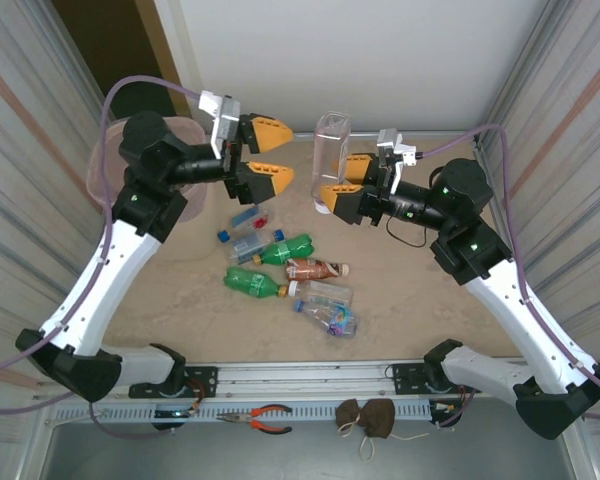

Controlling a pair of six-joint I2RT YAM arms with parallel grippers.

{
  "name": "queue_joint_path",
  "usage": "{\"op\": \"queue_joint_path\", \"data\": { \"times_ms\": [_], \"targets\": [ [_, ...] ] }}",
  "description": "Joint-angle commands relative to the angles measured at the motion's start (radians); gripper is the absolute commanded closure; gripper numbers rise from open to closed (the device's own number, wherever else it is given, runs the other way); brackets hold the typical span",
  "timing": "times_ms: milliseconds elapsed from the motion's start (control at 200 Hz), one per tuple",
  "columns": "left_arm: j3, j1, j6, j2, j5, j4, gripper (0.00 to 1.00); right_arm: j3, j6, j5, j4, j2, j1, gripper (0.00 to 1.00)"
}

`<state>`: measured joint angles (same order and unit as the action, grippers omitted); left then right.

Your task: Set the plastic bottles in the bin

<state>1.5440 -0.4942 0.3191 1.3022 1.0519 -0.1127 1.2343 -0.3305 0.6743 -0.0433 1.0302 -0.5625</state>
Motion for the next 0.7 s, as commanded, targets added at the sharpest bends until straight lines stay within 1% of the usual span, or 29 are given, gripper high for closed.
{"op": "queue_joint_path", "data": {
  "times_ms": [0, 110, 200, 361, 411, 481, 551, 696],
  "targets": [
    [0.062, -0.049, -0.042, 0.026, 0.093, -0.030, 0.09, 0.041, -0.018, 0.102, -0.069, -0.021, -0.007, 0.45],
    [0.096, -0.092, -0.091, 0.048, 0.117, 0.016, 0.09, 0.051, -0.008, 0.128, -0.067, -0.020, -0.020, 0.45],
    [0.115, -0.115, -0.114, 0.060, 0.132, 0.038, 0.10, 0.062, 0.010, 0.121, -0.047, -0.015, -0.031, 0.45],
    [0.139, -0.131, -0.111, 0.083, 0.139, 0.043, 0.19, 0.070, 0.029, 0.122, -0.035, -0.009, -0.040, 0.45],
    [0.142, -0.132, -0.110, 0.086, 0.135, 0.045, 0.20, 0.071, 0.034, 0.127, -0.035, -0.007, -0.042, 0.45],
    [0.147, -0.132, -0.120, 0.090, 0.122, 0.062, 0.20, 0.071, 0.040, 0.127, -0.036, -0.010, -0.046, 0.45],
    [0.158, -0.132, -0.149, 0.089, 0.084, 0.105, 0.19, 0.072, 0.044, 0.119, -0.037, -0.011, -0.047, 0.45],
    [0.171, -0.132, -0.175, 0.089, 0.044, 0.150, 0.14, 0.075, 0.053, 0.110, -0.038, -0.017, -0.051, 0.45]
  ]
}}
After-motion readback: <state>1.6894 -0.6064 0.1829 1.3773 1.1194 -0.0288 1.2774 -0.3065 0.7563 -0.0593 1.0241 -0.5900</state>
